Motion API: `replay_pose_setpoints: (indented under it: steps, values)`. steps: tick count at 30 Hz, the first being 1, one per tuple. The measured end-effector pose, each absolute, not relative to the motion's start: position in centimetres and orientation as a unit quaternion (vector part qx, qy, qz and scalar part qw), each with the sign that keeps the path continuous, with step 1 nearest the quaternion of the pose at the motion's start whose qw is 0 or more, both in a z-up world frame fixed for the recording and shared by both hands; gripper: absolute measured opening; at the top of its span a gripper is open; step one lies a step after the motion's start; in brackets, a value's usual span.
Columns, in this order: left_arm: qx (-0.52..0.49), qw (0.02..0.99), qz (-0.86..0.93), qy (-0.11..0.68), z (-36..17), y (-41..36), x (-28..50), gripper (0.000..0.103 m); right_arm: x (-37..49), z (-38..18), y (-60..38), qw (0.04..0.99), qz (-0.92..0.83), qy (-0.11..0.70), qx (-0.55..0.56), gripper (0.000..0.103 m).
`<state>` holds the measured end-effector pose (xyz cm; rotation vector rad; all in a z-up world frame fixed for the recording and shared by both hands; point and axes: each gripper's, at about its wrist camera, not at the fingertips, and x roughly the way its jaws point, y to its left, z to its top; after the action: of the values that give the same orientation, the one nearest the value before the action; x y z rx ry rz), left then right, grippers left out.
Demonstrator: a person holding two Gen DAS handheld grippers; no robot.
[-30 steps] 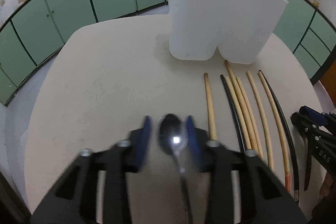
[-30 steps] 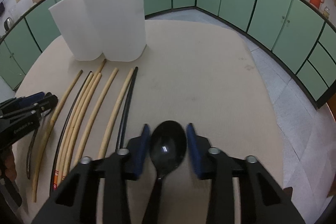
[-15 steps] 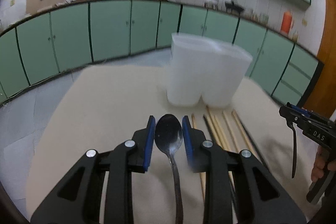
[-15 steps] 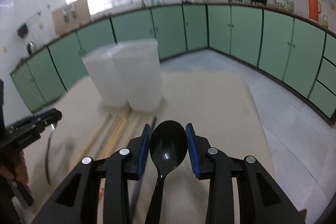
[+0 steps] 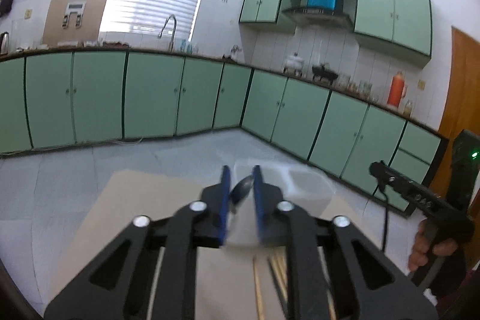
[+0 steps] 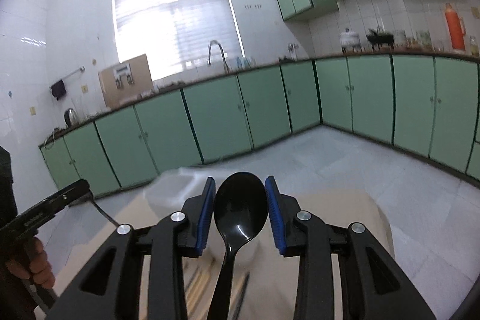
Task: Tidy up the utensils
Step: 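Lift the silver spoon with the left tool while the right tool carries the black spoon to the holder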
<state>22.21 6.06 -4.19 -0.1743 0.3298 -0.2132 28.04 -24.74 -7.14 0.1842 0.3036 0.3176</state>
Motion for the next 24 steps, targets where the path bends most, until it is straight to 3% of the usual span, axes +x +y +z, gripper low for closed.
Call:
replay_pose_setpoints:
  steps: [6,11,14,16,24]
  values:
    - [-0.118,0.975,-0.132,0.133,-0.7,5.5,24.1,0.000,31.4,-5.0,-24.1,0.971,0.172,0.122,0.108,0.034]
    - [-0.114,0.973,-0.139,0.142,-1.1,4.9,23.5,0.000,31.4,-5.6,-23.7,0.971,0.179,0.126,0.098,0.034]
    - [-0.103,0.972,-0.128,0.169,-3.0,4.6,23.5,0.002,30.7,-6.4,-24.0,0.971,0.173,0.135,0.099,0.034]
    - [-0.099,0.969,-0.119,0.195,-4.6,4.8,24.0,0.010,30.5,-7.1,-24.1,0.971,0.167,0.141,0.097,0.034]
    - [-0.064,0.965,-0.094,0.238,-7.4,5.4,26.7,0.013,31.3,-6.5,-24.0,0.976,0.152,0.120,0.101,0.034]
